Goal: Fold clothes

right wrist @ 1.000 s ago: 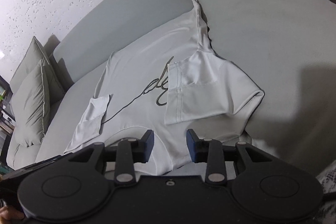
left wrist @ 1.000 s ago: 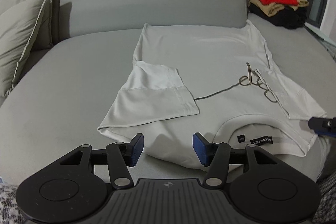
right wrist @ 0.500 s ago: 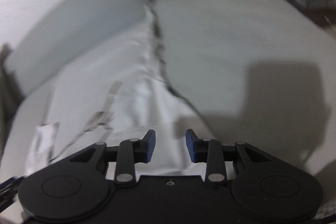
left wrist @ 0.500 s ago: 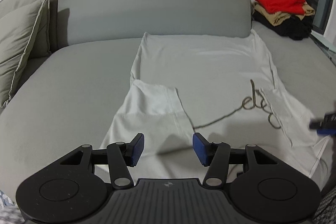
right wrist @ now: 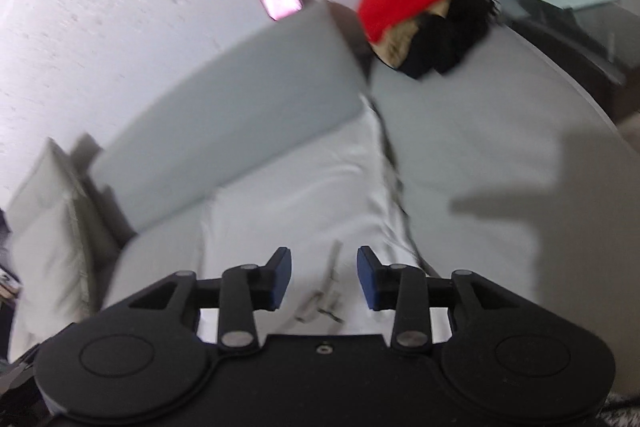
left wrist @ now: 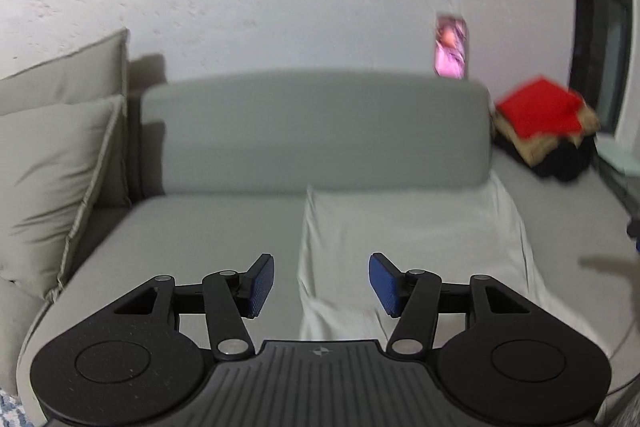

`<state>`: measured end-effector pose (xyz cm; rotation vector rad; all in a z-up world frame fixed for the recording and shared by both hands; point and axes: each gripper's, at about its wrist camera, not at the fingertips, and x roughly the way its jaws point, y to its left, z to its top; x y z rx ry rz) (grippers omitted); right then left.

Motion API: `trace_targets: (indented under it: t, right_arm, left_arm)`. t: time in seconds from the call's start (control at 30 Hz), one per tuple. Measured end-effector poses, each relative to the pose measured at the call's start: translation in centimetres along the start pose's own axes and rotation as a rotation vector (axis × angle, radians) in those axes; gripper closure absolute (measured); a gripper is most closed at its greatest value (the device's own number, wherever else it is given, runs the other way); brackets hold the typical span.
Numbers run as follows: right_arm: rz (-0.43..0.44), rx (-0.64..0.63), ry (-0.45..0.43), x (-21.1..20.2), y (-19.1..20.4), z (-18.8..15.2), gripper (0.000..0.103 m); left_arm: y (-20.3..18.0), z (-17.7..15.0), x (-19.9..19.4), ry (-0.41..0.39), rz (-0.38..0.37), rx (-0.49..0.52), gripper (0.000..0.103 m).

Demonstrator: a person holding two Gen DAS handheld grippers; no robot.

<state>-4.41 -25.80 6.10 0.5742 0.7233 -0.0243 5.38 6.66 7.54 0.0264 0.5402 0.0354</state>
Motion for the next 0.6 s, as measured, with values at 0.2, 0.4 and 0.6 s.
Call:
trace_targets:
  t: [0.2,0.4,0.6]
  right_arm:
    - [0.057,0.005,-0.006,4.6,-0.1,2.4,0.070]
    - [-0.014,0.042,0.100,15.1,-1.8,3.7,0.075]
    - [-0.227,0.089,0.233,23.5,-4.9,2.7,0.078]
  left_arm:
    - [1.4,1.2,2.5,-0.004,0.016,-0.032,0.047]
    - [1.5,0.5,7.4,0.076,0.023,-0.044,0.049]
    - [1.5,-0.1,12.3,0.156,0.030,-0.056,0.049]
